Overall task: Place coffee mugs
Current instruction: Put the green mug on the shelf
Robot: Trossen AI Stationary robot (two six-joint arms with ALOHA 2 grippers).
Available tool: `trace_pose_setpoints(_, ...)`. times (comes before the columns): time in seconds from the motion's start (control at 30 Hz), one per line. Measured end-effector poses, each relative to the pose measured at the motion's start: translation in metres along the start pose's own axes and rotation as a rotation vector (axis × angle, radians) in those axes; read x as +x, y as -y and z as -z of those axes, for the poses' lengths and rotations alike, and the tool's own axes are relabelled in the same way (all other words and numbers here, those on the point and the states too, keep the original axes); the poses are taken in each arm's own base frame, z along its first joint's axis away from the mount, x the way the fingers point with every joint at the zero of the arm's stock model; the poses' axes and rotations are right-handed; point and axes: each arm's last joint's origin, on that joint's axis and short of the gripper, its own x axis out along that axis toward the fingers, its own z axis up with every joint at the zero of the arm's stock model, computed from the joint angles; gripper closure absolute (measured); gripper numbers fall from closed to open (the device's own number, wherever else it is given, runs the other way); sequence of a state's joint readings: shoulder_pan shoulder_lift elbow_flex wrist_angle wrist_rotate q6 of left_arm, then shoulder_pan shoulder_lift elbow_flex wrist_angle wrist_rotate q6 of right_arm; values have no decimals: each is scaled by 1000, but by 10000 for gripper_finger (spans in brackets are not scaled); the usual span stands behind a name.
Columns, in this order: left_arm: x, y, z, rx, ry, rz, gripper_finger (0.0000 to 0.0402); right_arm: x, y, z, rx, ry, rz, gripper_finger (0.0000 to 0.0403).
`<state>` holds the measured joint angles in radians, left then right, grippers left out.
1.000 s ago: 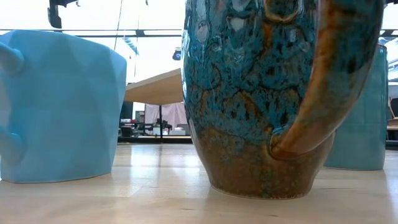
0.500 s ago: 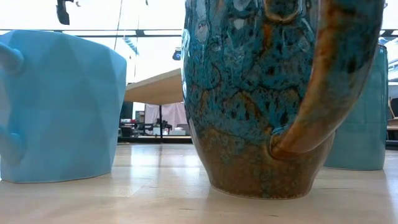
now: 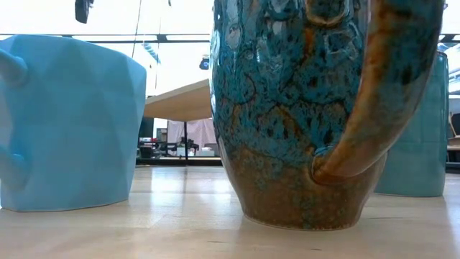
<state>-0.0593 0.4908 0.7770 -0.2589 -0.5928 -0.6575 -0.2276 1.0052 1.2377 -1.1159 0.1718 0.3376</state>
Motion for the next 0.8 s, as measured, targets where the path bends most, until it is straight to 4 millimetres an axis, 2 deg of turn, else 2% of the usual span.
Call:
trace_pose_setpoints(0.23,0,14,-15,124,-137,-35,270,22,9,-13,-1,-52,4,285)
trace_pose_setpoints(0.47,11,21,-13,318,-217,-90,273,46,16,-21,-24,-137,2,256)
trace_pose_setpoints(0.8,18,22,-6,319,-248,-98,274,68,22,-25,-32,-223,-12,229)
